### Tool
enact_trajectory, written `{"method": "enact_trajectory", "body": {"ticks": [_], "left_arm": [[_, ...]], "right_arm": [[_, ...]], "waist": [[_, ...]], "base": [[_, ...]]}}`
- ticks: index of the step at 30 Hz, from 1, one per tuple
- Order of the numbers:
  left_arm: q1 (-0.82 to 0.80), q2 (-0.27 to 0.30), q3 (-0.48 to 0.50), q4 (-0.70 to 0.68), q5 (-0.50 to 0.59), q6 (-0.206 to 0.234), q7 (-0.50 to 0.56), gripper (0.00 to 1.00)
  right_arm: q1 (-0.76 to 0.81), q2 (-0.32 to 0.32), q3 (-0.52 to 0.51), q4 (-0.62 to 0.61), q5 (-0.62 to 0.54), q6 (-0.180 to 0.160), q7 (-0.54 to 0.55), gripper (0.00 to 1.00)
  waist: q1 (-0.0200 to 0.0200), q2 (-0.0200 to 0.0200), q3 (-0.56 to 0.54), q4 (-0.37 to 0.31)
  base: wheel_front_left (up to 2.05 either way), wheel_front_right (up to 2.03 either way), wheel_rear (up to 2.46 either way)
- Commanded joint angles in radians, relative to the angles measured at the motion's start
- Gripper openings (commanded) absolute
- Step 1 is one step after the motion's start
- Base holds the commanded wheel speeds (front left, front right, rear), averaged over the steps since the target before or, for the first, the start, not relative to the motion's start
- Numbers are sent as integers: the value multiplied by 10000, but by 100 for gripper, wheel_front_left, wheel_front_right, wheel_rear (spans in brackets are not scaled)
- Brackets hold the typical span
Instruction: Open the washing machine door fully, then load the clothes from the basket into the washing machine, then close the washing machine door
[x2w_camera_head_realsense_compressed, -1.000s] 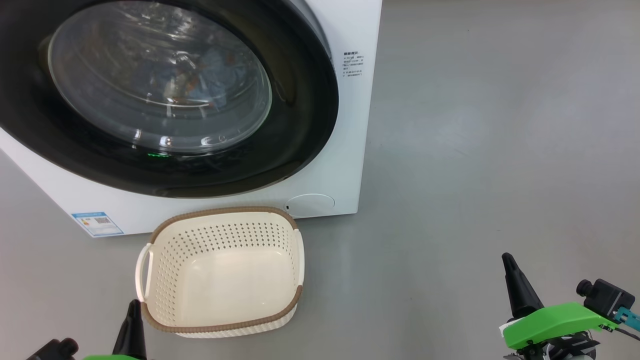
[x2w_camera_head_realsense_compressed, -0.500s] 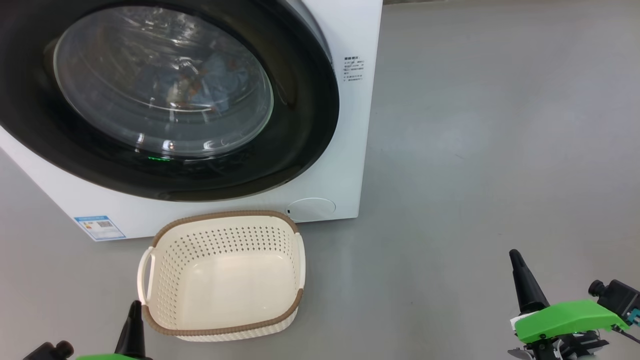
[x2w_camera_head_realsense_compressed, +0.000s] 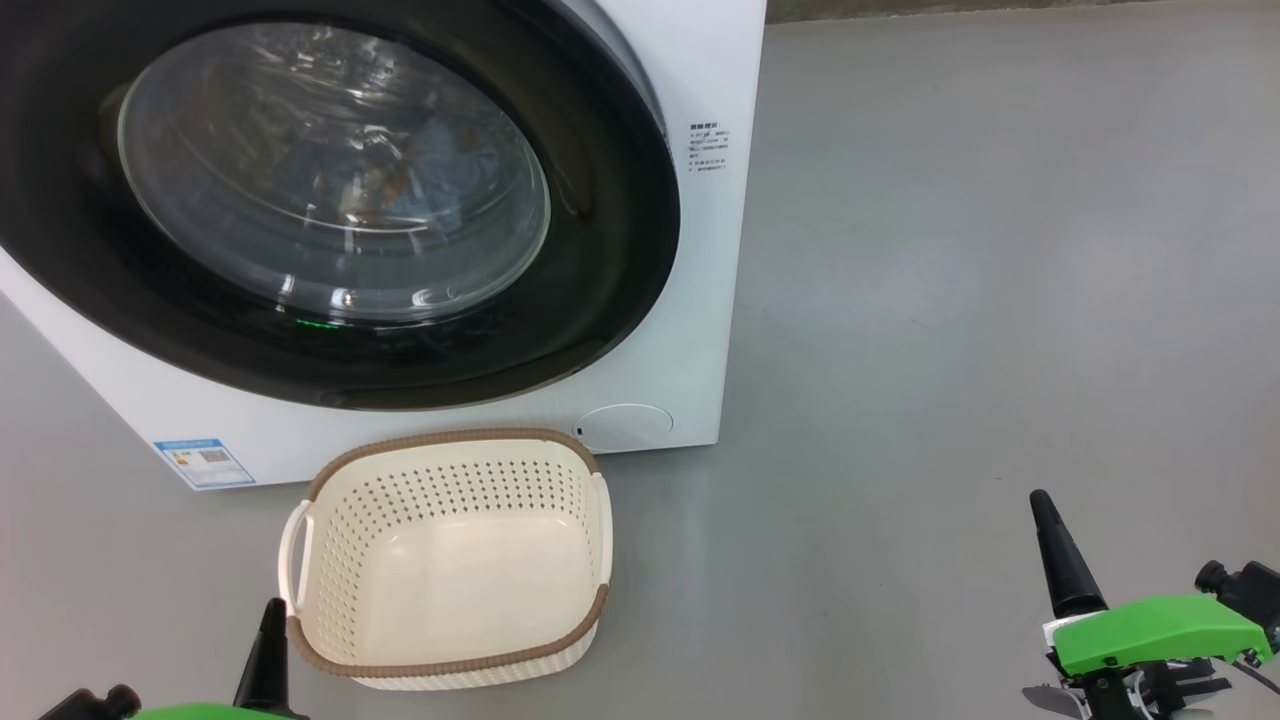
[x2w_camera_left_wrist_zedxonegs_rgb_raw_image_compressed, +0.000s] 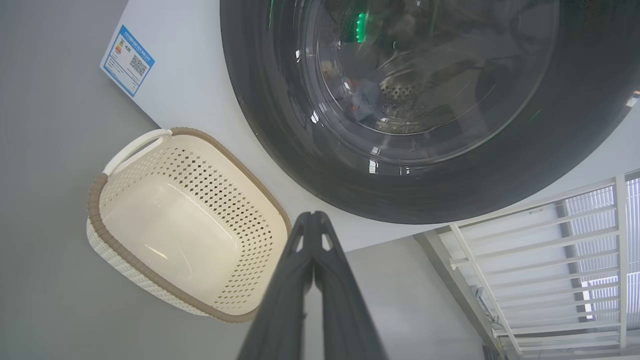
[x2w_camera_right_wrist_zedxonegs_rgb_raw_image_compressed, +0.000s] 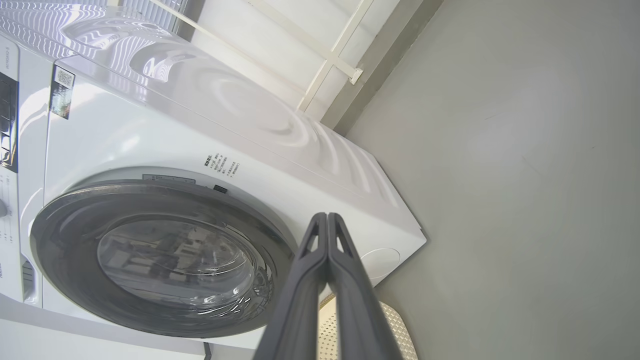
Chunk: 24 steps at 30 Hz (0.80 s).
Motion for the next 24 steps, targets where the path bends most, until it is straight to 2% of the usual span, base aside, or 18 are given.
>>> {"method": "enact_trajectory", "body": {"ticks": [1,24], "left_arm": [[-432,143,254,-288,-274,-17,61,0],[-591,146,393,-353,-2493,-22,710,0]], "right_arm": [[17,-11,60,-332,311,8,61,0],[94,112,-342,-766,2391,9,715,0]], "waist": [[0,0,-16,3],[0,0,-245,35]], "base": [[0,0,0],[0,0,0]]}}
